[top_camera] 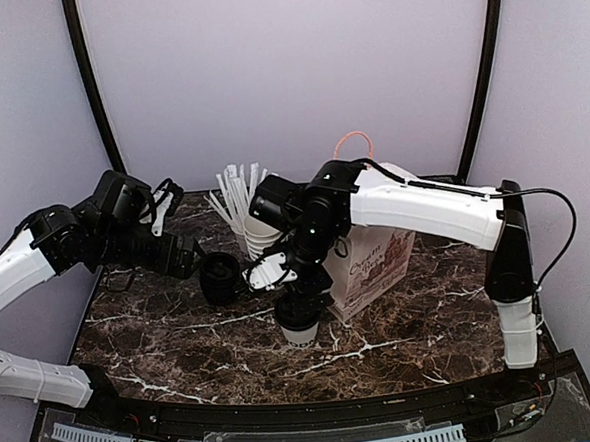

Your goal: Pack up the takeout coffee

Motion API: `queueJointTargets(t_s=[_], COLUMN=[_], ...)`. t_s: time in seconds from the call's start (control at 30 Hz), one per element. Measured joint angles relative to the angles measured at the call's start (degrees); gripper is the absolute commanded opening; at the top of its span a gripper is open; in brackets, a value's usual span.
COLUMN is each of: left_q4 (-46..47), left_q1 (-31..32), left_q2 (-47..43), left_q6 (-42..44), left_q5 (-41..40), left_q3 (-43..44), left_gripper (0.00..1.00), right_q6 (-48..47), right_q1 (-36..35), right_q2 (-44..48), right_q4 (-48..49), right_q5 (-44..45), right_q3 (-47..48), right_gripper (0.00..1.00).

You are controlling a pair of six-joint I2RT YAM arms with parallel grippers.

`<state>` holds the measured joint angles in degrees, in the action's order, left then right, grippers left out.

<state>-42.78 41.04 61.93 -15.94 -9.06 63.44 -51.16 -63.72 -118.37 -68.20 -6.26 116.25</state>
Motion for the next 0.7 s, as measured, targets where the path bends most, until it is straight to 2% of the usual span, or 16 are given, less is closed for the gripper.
queueJointTargets(t_s=[0.4,0.53,0.7], left_q4=[1.62,2.23,2.62], left_q1=[0.00,0.00,0.00], left_q2=[-0.48,-0.48,-0.48], left_q6=[-1.25,-1.27,-1.42], left_q5=[0.79,1.05,1.29], left_q3=[-3.34,-3.43,-3.85], left_gripper=[0.99,0.99,0.99], right_q6=[0.00,0.02,0.15], right_q1=[-0.04,-0.04,-0.15], right_q2=[-2.12,-2.95,-3.89], right_q4=[-2.64,-3.52,-4.09], right_q5=[0.57,0.70,1.01], right_q3=[-0.44,-0.44,-0.39], right_gripper=[0.99,0.90,0.88])
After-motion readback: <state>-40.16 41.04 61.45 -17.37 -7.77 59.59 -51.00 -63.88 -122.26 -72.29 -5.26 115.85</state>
